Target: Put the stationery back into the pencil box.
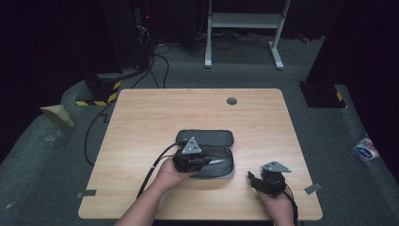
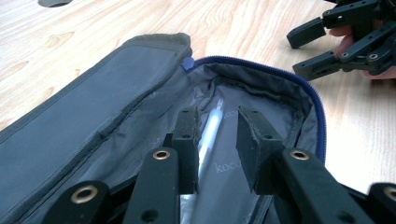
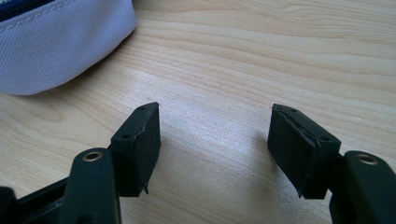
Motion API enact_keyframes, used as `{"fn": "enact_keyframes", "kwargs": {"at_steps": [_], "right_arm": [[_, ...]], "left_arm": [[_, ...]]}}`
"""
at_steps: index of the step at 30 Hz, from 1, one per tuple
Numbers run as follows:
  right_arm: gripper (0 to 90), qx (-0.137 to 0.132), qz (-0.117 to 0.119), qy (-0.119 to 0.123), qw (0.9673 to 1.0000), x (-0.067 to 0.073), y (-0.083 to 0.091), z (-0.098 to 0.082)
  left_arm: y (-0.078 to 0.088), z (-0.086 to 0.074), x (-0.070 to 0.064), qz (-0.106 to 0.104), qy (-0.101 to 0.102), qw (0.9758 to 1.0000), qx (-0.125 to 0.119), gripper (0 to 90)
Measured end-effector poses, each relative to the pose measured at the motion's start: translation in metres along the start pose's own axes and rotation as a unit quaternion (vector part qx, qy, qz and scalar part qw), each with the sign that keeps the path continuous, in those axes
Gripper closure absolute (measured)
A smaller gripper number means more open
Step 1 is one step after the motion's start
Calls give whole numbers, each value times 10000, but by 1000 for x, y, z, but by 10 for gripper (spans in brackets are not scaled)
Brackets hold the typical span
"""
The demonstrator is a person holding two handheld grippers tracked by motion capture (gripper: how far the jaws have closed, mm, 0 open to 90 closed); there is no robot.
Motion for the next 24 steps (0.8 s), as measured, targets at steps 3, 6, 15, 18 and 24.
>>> {"fn": "enact_keyframes", "kwargs": {"at_steps": [3, 6, 15, 18, 24], "right_arm": [[344, 0, -1, -1, 10000, 0, 0, 0], [344, 0, 2, -2, 10000, 0, 0, 0], [344, 0, 1, -3, 10000, 0, 0, 0], [345, 1, 0, -2, 10000, 0, 0, 0], [344, 0, 2, -4, 10000, 0, 0, 0]], "left_arm": [[3, -2, 2, 60, 70, 9999, -66, 677], [5, -3, 4, 115, 114, 9998, -96, 668], [11, -7, 7, 250, 274, 9991, -188, 610], [14, -8, 7, 295, 310, 9988, -232, 570], [19, -10, 9, 464, 387, 9977, -303, 460]]}}
Point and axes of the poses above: each handheld gripper's, and its own axes: y roughly backward along the jaws, z roughly out of its top, x roughly to its left, the point moved 1 cm from there along -y, roughly forward along the jaws, and after that the axes turned 3 degrees about y, right-handed, at the moved point
